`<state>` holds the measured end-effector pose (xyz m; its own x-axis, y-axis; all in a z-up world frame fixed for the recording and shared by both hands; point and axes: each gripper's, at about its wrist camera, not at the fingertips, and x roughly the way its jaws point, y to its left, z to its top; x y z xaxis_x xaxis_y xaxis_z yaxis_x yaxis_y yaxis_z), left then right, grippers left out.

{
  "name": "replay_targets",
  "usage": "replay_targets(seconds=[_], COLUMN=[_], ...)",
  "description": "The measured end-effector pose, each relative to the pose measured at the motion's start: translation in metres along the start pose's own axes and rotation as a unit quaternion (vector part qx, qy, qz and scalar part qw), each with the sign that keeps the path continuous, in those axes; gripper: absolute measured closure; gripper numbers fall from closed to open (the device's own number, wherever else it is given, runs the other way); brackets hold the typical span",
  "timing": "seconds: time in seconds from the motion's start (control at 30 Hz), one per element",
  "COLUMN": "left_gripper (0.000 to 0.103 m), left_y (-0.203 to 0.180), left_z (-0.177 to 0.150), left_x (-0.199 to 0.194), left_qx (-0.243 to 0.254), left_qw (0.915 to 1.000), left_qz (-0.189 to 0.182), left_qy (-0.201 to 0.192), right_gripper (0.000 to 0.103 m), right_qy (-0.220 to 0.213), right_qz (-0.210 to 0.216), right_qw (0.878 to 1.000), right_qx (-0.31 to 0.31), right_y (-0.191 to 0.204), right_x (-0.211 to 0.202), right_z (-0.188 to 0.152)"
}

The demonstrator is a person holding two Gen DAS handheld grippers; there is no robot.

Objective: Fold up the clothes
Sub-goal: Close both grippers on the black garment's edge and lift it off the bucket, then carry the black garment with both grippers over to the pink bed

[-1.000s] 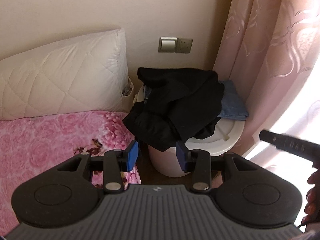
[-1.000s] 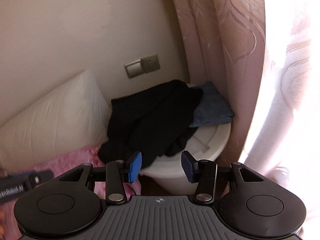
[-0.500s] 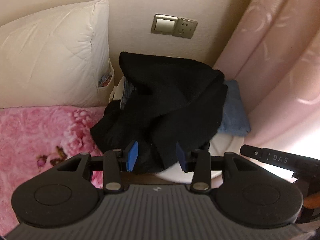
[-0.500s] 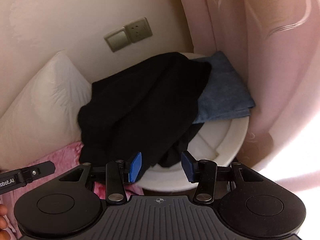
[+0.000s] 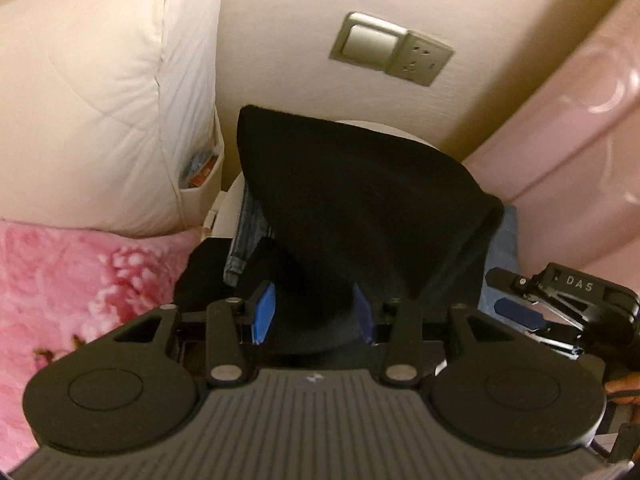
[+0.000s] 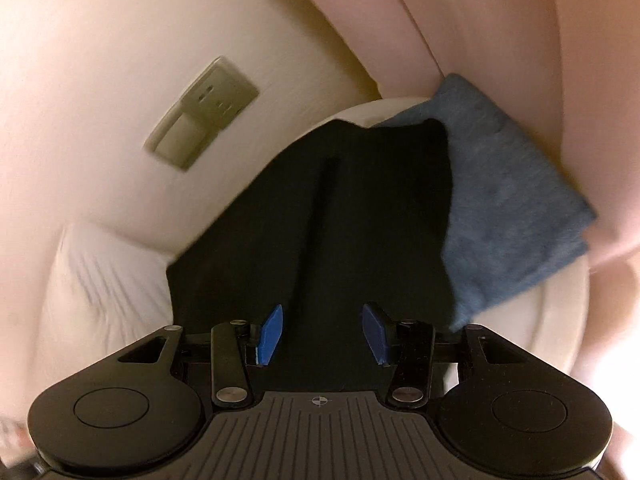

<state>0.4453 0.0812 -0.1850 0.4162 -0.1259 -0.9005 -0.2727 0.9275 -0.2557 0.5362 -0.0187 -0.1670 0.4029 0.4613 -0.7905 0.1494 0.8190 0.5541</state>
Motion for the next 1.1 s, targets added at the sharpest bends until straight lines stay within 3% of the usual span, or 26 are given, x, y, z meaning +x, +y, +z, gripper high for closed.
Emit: replay_targets(seconds=[0.1, 0.23, 0.47, 0.5, 0.53, 0.67, 0.8, 0.93, 1.1], left_gripper=[0.064, 0.063, 0.064, 0.076, 0.081, 0.093, 0.096, 0.096, 0.098], left_y=[0.008, 0.013, 0.011, 0.01, 0.01, 0.015, 0.016, 0.017, 0.034], left_z=[0.01, 0.022, 0.032, 0.033, 0.033, 0.033, 0.034, 0.035, 0.025], left_x=[0.022, 0.052, 0.089, 0.09, 0.089, 0.071, 0.032, -0.02, -0.093], left_qx=[-0.036, -0.061, -0.055, -0.049, -0.047, -0.055, -0.054, -0.051, -0.073], left_qw=[0.9991, 0.9974, 0.9977, 0.9981, 0.9983, 0.9976, 0.9947, 0.9883, 0.9733], left_qz=[-0.014, -0.013, 0.001, -0.004, -0.011, -0.043, -0.076, -0.097, -0.105], left_qy=[0.019, 0.036, 0.04, 0.036, 0.032, 0.005, -0.045, -0.106, -0.191], right_gripper=[0.041, 0.039, 0.04, 0.058, 0.089, 0.096, 0.097, 0.097, 0.097], right_qy=[-0.012, -0.026, -0.015, -0.018, -0.02, -0.029, -0.051, -0.073, -0.098], right_qz=[-0.02, -0.044, -0.088, -0.089, -0.079, -0.071, 0.008, 0.1, 0.191], right_qw=[0.999, 0.997, 0.996, 0.995, 0.994, 0.986, 0.989, 0.974, 0.953], right_qx=[0.03, 0.059, -0.029, -0.046, -0.072, -0.147, -0.14, -0.188, -0.214], right_y=[-0.008, -0.021, -0.017, -0.015, -0.01, 0.014, 0.029, 0.067, 0.11], right_x=[0.018, 0.037, 0.08, 0.081, 0.079, 0.063, 0.02, -0.023, -0.07], right_z=[0.019, 0.038, 0.05, 0.048, 0.047, 0.04, 0.044, 0.039, 0.033])
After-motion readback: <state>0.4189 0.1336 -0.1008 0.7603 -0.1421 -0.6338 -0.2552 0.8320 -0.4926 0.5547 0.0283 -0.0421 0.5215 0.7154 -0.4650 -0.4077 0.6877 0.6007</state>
